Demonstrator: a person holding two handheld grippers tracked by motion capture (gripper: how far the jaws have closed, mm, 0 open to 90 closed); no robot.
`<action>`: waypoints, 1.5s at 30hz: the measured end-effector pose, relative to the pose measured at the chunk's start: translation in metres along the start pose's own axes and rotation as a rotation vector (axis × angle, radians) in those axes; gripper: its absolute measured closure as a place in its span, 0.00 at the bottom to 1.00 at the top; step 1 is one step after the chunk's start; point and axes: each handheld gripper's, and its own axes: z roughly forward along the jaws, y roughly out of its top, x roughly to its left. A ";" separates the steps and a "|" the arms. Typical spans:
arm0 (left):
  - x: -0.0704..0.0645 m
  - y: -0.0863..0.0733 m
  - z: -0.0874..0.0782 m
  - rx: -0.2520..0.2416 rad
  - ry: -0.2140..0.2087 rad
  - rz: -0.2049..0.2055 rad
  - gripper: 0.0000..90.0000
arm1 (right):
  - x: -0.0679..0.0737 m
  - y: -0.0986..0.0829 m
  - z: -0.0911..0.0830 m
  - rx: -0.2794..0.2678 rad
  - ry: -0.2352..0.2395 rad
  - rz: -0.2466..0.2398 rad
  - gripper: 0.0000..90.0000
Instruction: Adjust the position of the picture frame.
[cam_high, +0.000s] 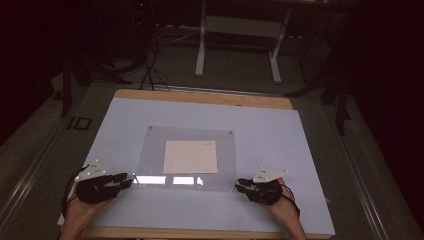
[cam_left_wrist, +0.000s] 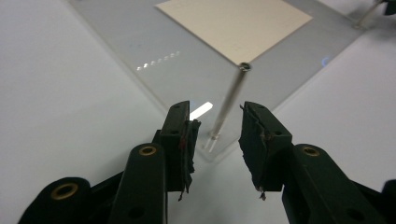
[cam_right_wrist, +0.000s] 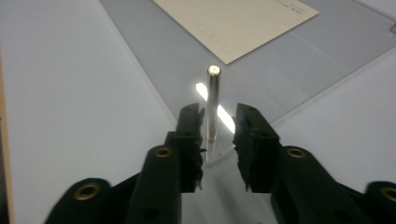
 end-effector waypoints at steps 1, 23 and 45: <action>-0.001 0.001 0.001 -0.004 -0.007 0.007 0.70 | 0.001 0.001 0.002 -0.008 -0.009 0.005 0.76; -0.009 0.009 0.038 0.076 0.039 0.081 0.91 | 0.011 0.006 0.037 0.017 -0.095 0.044 0.94; -0.027 0.026 0.050 0.101 0.096 0.240 0.93 | -0.016 0.016 0.037 0.006 -0.178 0.127 0.95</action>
